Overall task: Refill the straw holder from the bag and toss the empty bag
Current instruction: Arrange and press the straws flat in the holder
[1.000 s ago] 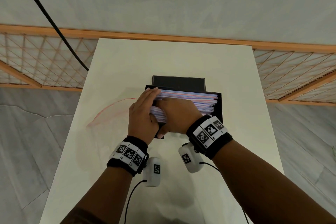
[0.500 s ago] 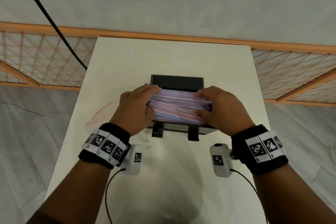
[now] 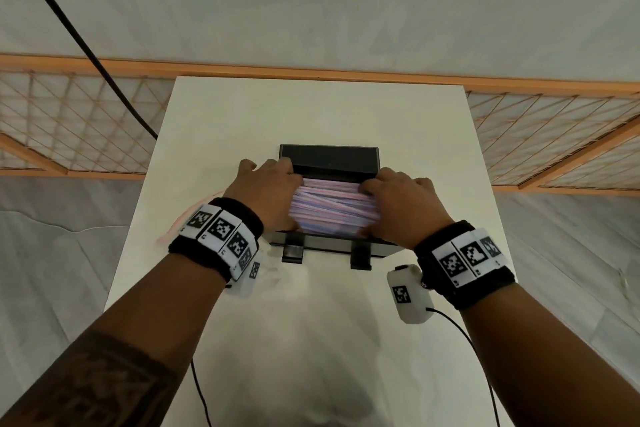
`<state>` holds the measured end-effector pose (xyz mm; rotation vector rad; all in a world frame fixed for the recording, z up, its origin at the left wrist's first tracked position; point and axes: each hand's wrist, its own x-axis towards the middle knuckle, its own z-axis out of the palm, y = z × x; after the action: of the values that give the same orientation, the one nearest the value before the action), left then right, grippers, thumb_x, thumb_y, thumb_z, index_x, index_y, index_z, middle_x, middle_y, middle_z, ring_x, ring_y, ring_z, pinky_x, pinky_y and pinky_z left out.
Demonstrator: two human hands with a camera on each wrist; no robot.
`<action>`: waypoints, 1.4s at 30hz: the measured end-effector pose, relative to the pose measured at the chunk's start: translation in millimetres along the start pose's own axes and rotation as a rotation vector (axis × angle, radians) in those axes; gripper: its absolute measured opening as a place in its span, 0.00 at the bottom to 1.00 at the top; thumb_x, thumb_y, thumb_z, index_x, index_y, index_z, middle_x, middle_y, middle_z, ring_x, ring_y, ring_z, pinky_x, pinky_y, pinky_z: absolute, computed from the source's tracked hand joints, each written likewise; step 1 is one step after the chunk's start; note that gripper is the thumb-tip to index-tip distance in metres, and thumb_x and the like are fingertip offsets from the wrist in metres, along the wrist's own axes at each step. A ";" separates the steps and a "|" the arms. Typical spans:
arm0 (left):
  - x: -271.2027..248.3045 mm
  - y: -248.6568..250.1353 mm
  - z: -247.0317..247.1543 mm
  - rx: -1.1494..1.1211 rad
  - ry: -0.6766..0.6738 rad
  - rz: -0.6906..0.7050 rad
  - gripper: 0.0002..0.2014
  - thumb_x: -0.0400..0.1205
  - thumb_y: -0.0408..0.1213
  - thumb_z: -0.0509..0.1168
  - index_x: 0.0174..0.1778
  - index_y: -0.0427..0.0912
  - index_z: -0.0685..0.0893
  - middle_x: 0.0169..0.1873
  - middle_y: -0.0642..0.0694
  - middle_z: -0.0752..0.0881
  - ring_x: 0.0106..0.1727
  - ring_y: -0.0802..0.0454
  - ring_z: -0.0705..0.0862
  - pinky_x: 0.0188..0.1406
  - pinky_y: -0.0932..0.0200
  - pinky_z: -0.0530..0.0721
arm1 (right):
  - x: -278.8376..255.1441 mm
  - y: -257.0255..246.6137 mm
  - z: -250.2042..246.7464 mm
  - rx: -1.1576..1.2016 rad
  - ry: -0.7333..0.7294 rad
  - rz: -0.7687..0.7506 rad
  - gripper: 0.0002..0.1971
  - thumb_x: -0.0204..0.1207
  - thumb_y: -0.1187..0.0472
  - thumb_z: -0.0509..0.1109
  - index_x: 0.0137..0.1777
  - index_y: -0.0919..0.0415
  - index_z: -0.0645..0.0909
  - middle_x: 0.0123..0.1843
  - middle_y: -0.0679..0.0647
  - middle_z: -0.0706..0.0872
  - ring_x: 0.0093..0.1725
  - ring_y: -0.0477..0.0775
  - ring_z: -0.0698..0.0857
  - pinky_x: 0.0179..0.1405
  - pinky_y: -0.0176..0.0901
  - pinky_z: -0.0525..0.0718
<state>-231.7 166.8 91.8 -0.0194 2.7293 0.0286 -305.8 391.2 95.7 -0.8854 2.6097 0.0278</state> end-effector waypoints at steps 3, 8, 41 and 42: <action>-2.5 -1.1 1.0 -0.014 0.011 -0.009 0.29 0.72 0.57 0.73 0.69 0.54 0.77 0.66 0.52 0.78 0.69 0.50 0.80 0.77 0.35 0.64 | -1.4 -1.3 -0.5 0.025 0.044 -0.027 0.35 0.69 0.40 0.80 0.76 0.43 0.74 0.69 0.47 0.79 0.68 0.54 0.83 0.77 0.62 0.71; 2.2 0.7 2.4 -0.077 -0.032 -0.027 0.37 0.72 0.57 0.73 0.76 0.56 0.68 0.66 0.53 0.81 0.66 0.49 0.83 0.78 0.31 0.62 | 8.9 -5.3 6.0 0.059 -0.038 -0.009 0.40 0.71 0.44 0.78 0.82 0.43 0.67 0.72 0.46 0.81 0.72 0.53 0.83 0.82 0.72 0.63; -6.0 2.5 -9.1 -0.086 0.210 -0.061 0.12 0.76 0.49 0.69 0.55 0.56 0.81 0.43 0.52 0.87 0.42 0.48 0.85 0.36 0.57 0.76 | 9.9 -13.2 2.1 -0.022 0.164 0.076 0.22 0.73 0.54 0.71 0.68 0.42 0.79 0.50 0.46 0.92 0.53 0.56 0.92 0.84 0.63 0.63; -6.1 2.9 -11.1 -0.089 0.220 -0.063 0.11 0.77 0.49 0.69 0.55 0.57 0.81 0.44 0.52 0.87 0.43 0.48 0.86 0.37 0.56 0.76 | 9.8 -12.7 -0.3 -0.014 0.167 0.078 0.22 0.73 0.55 0.71 0.68 0.42 0.80 0.50 0.47 0.92 0.53 0.57 0.91 0.84 0.62 0.63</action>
<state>-230.6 169.6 104.4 -0.1420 2.9432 0.1369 -305.6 375.2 93.7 -0.8219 2.8018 -0.0076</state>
